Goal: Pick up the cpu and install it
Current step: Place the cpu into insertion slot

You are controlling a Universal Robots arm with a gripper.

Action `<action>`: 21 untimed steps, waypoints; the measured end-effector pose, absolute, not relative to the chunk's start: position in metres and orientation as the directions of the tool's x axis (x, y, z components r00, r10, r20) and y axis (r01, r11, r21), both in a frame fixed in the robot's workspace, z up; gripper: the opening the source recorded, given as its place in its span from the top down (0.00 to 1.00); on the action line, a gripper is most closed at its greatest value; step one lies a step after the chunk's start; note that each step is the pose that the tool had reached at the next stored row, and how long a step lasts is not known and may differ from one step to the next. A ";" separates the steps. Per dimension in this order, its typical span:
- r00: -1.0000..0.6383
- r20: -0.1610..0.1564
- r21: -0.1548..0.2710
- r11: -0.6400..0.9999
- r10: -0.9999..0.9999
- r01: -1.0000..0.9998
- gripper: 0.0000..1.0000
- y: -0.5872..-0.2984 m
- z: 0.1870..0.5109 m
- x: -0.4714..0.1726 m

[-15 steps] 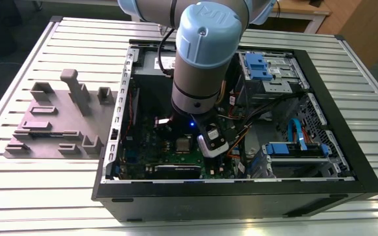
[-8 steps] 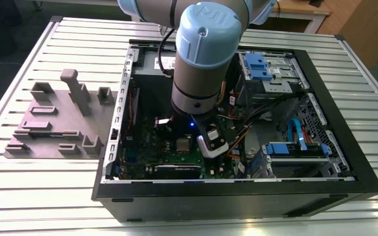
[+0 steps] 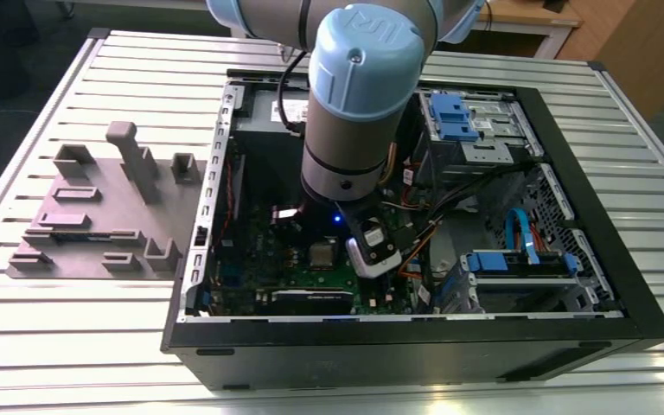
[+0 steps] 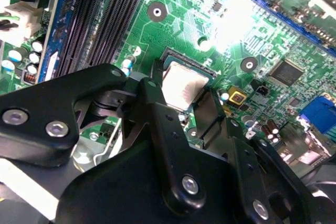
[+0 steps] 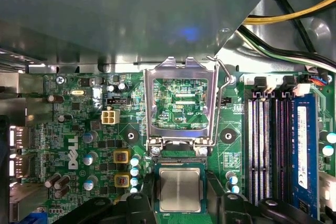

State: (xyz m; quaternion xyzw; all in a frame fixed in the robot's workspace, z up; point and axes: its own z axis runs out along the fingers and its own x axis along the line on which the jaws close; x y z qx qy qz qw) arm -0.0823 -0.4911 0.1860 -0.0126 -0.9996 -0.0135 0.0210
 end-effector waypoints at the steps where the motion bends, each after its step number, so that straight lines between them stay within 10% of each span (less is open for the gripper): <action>1: -0.999 0.042 0.027 0.999 0.025 0.026 0.52 -0.491 0.186 -0.082; 4: -0.999 0.041 0.027 0.999 0.024 0.026 0.40 -0.491 0.186 -0.082; 21: -0.999 0.043 0.028 0.999 0.025 0.026 0.49 -0.491 0.190 -0.081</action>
